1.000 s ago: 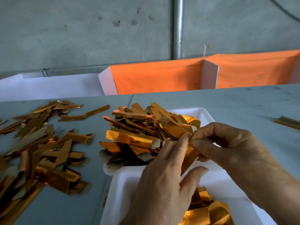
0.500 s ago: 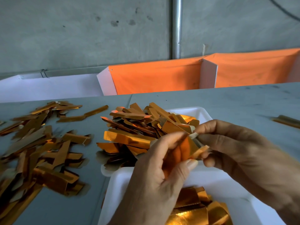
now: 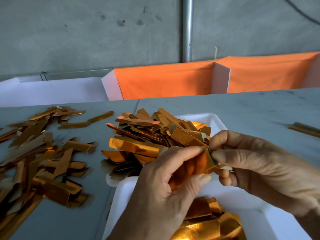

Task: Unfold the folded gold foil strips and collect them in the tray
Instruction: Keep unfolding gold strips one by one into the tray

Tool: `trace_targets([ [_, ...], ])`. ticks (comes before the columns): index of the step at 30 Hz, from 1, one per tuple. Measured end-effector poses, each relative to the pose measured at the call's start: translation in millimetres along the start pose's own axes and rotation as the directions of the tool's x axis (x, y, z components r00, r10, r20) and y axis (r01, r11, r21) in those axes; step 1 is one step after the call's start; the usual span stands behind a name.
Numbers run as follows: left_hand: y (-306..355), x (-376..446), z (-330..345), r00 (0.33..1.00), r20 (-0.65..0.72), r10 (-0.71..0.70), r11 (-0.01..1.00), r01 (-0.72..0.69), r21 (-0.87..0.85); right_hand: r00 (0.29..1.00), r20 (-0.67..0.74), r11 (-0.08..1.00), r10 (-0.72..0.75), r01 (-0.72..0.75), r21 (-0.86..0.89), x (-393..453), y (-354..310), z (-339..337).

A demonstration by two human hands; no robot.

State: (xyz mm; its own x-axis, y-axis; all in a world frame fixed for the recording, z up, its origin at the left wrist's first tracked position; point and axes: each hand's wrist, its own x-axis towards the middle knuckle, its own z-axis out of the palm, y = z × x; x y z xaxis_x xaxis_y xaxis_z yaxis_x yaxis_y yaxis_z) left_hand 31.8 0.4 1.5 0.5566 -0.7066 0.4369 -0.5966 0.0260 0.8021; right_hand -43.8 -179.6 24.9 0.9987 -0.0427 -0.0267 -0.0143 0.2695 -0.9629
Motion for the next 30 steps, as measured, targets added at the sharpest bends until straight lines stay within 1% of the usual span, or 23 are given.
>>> trace_targets([
  [2,1,1,1,1.0,0.01,0.027,0.999,-0.027,0.032,0.998,-0.054,0.991,-0.023,0.015,-0.132,0,-1,3],
  [4,1,1,2,0.999,0.012,0.045,0.997,-0.046,0.056,0.987,-0.126,0.951,-0.1,0.057,-0.305,0,0,7],
  [5,0,1,2,0.999,0.004,0.039,0.998,-0.04,0.052,0.979,-0.144,0.933,-0.144,0.086,-0.349,1,1,8],
  [6,-1,1,1,1.0,-0.006,0.025,0.999,-0.025,0.039,0.974,-0.141,0.928,-0.18,0.121,-0.353,1,2,8],
  [7,-2,1,1,1.0,-0.01,0.008,1.0,-0.007,0.021,0.974,-0.115,0.935,-0.195,0.149,-0.323,1,3,8],
  [8,-2,1,0,1.0,-0.009,-0.007,1.0,0.007,0.006,0.979,-0.065,0.949,-0.194,0.171,-0.264,0,4,7],
  [10,-3,0,-1,1.0,-0.005,-0.017,1.0,0.017,-0.012,0.985,0.063,0.974,-0.159,0.167,-0.152,0,3,1],
  [11,-3,0,-1,1.0,-0.004,-0.017,1.0,0.017,-0.02,0.984,0.113,0.979,-0.139,0.154,-0.136,0,2,-3],
  [13,-4,1,-2,1.0,-0.003,-0.02,0.999,0.02,-0.045,0.979,0.16,0.974,-0.128,0.154,-0.165,0,2,-9],
  [17,-3,1,-2,1.0,0.005,-0.015,0.998,0.016,-0.064,0.976,0.131,0.956,-0.173,0.199,-0.216,2,4,-9],
  [21,-2,0,-2,1.0,-0.013,0.014,1.0,-0.014,-0.002,0.983,0.08,0.957,-0.168,0.182,-0.227,-1,2,0],
  [23,-2,1,-1,0.999,-0.007,0.036,0.999,-0.035,0.041,0.986,0.034,0.939,-0.166,0.168,-0.299,-2,1,4],
  [26,-1,1,0,0.998,-0.018,0.058,0.989,-0.055,0.137,0.98,-0.056,0.885,-0.193,0.149,-0.441,-1,3,8],
  [27,-2,1,1,0.998,-0.023,0.067,0.984,-0.062,0.169,0.98,-0.063,0.882,-0.189,0.141,-0.45,-1,3,8],
  [28,-2,2,1,0.997,-0.027,0.073,0.979,-0.067,0.19,0.985,-0.045,0.902,-0.168,0.135,-0.411,-2,3,7],
  [30,-1,1,0,0.997,-0.036,0.069,0.976,-0.06,0.207,0.995,0.028,0.967,-0.099,0.103,-0.232,-2,0,4],
])
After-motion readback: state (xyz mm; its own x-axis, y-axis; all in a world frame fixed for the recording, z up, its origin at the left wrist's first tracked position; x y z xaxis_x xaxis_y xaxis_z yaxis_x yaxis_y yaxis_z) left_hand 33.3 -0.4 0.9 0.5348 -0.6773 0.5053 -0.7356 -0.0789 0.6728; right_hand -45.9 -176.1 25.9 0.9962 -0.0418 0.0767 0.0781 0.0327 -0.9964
